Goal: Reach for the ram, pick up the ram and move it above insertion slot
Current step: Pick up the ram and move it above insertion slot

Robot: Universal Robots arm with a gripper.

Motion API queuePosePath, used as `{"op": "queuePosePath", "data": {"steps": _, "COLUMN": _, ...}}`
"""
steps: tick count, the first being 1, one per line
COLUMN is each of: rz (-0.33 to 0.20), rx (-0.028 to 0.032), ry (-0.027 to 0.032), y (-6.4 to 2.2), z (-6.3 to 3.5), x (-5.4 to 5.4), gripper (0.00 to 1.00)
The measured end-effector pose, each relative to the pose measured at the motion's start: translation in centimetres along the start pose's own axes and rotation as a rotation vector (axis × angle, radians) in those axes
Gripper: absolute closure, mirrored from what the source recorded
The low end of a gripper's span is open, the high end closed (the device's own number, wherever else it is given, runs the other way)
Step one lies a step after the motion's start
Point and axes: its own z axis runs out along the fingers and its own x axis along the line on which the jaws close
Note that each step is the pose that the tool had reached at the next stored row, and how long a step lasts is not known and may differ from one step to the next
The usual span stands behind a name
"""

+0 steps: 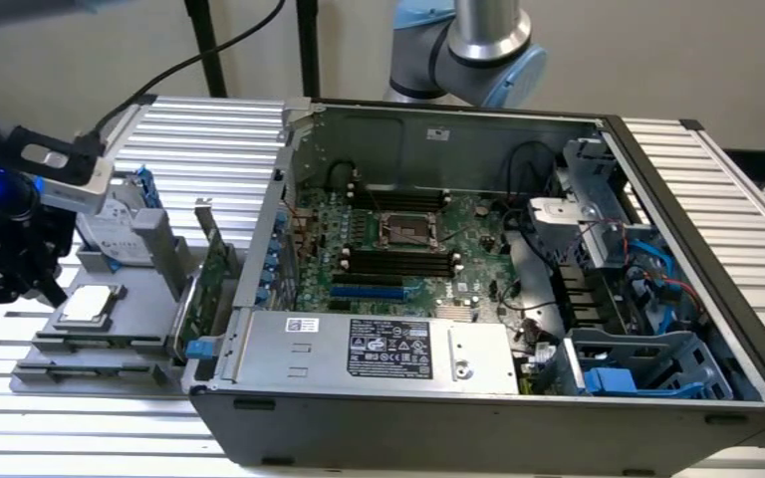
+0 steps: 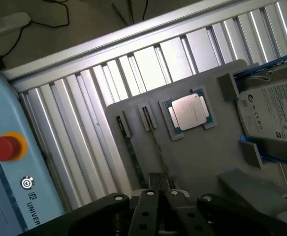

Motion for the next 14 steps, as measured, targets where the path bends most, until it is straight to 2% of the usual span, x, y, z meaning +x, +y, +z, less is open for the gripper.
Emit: {"op": "queuePosePath", "data": {"steps": 14, "rz": -0.253, "rx": -0.0008, "ry": 0.0088, "y": 0.02, "z": 0.61, "x": 0.02, "gripper": 0.89}}
